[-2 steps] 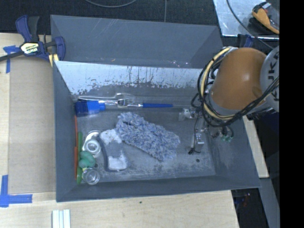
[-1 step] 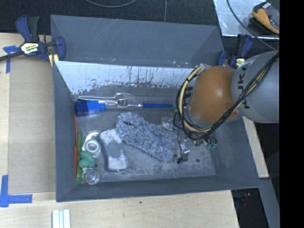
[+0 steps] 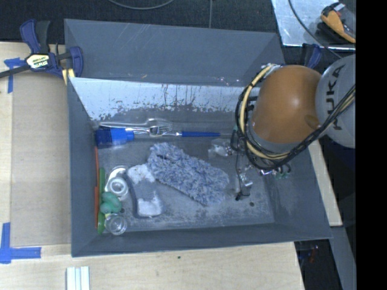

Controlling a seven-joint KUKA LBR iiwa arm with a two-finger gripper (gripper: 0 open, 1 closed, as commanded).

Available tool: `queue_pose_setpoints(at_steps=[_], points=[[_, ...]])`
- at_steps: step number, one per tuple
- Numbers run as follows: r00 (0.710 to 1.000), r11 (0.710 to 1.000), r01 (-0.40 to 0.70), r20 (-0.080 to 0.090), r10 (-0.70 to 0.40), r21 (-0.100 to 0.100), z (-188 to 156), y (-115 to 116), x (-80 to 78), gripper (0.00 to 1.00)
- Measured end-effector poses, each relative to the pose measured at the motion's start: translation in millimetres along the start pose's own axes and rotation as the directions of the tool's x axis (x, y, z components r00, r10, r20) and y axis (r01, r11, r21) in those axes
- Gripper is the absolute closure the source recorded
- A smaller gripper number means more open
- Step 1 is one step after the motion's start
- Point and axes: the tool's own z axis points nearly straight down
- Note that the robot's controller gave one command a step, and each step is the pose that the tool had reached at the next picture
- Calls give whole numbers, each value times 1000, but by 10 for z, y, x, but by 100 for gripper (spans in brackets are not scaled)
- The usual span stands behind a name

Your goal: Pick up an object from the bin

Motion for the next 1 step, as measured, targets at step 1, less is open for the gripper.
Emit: queue_pose_setpoints(at_steps=[1], points=[[1000,1000,-14,-7,14,-4,687,-38,-9,0]])
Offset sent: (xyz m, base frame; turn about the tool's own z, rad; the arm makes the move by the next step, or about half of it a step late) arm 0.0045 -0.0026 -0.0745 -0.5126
